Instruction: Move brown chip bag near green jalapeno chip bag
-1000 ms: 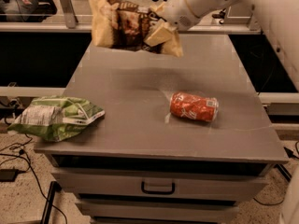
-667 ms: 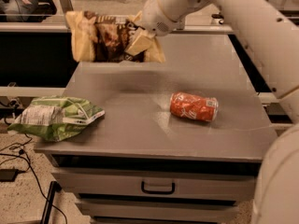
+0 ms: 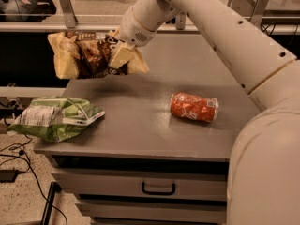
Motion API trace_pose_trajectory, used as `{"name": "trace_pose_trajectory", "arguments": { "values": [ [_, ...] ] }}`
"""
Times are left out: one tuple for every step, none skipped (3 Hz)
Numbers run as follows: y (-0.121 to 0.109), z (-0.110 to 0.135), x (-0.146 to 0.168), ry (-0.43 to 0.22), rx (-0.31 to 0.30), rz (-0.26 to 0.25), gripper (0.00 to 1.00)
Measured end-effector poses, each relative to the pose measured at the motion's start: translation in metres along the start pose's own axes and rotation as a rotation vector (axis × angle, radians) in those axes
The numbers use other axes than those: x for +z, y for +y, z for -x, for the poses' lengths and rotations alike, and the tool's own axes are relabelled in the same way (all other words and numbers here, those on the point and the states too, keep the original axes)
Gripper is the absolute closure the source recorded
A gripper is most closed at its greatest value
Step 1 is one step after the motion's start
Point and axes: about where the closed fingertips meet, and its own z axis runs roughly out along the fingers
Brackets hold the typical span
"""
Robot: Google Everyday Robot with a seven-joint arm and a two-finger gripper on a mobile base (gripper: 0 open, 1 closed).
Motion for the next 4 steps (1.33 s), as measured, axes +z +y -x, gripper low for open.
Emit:
{"name": "trace_pose_trajectory", "arguments": {
  "values": [
    [0.002,0.003,0.008,-0.001,0.001,0.016,0.59],
    [0.006,0.004,0.017,-0.013,-0.005,0.047,0.36],
    [0.014,0.013,0.036,-0.042,-0.021,0.103,0.05],
    [0.014,0.013,0.037,-0.041,-0.020,0.103,0.00]
  ]
}}
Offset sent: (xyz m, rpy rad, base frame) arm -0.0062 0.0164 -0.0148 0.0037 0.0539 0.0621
